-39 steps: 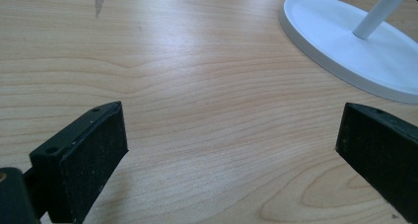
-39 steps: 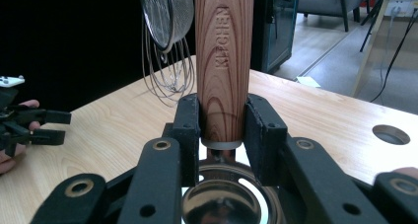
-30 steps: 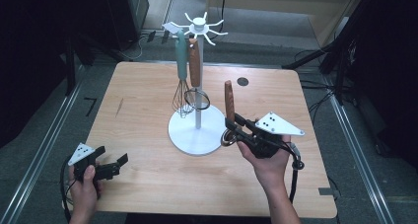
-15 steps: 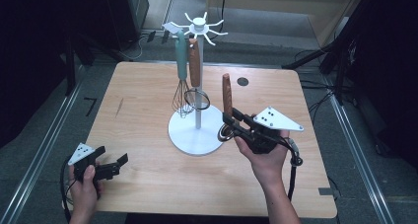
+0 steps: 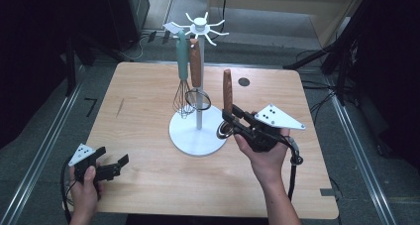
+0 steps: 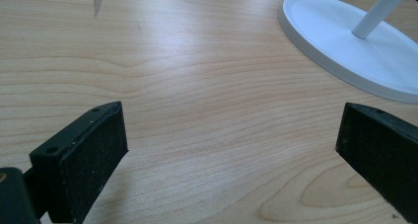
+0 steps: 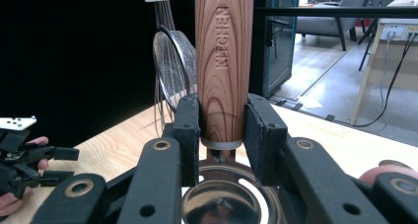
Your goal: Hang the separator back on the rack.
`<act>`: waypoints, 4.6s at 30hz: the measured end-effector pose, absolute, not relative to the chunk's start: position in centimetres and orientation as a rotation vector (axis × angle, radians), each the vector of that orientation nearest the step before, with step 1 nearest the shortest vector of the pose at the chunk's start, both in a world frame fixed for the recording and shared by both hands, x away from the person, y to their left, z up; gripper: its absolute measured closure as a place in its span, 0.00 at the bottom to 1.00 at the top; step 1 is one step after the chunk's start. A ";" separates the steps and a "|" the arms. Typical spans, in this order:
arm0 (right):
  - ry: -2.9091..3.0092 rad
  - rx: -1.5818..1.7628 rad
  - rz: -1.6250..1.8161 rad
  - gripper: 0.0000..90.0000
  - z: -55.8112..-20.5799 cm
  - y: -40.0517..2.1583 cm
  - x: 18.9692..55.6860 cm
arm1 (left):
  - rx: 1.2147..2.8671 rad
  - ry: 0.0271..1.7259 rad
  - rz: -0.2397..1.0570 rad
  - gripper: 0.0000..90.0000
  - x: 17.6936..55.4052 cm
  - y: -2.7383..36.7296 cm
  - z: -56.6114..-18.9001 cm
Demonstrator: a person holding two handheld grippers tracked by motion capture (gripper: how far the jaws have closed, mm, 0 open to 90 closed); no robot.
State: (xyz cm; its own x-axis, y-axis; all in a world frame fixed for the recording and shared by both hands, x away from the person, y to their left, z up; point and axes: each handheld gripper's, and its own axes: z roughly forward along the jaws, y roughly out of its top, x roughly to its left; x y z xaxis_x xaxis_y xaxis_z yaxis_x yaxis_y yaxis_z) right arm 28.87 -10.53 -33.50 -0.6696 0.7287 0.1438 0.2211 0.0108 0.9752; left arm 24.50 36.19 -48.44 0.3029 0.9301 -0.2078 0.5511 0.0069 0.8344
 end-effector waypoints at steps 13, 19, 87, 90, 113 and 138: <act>1.873 0.943 1.724 0.79 -32.6 -9.8 29.0 | 1.668 1.360 0.529 0.00 24.5 36.1 -48.5; 1.862 0.943 1.727 0.79 -32.2 -9.7 29.2 | 1.668 1.359 0.527 0.00 24.5 36.1 -48.5; 1.842 0.891 1.746 0.79 -28.2 -7.2 31.1 | 1.674 1.357 0.527 0.00 24.5 36.1 -48.5; 1.841 0.890 1.748 0.79 -28.2 -7.1 31.2 | 1.671 1.359 0.528 0.00 24.5 36.0 -48.5; 1.900 0.889 1.664 0.21 -31.3 -8.3 30.2 | 1.679 1.354 0.534 0.00 24.5 36.0 -48.4; 1.959 0.995 1.620 0.16 -38.9 -11.3 29.0 | 1.695 1.351 0.528 0.00 24.5 35.8 -48.4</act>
State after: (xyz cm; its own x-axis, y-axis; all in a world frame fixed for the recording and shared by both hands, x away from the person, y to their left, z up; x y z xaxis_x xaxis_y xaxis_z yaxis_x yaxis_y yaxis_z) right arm 28.96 -11.28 -38.86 -0.6616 0.7389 0.1274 0.2641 0.0706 0.9619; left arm 24.54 35.79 -48.44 0.3180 0.9291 -0.1885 0.5552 -0.0213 0.8315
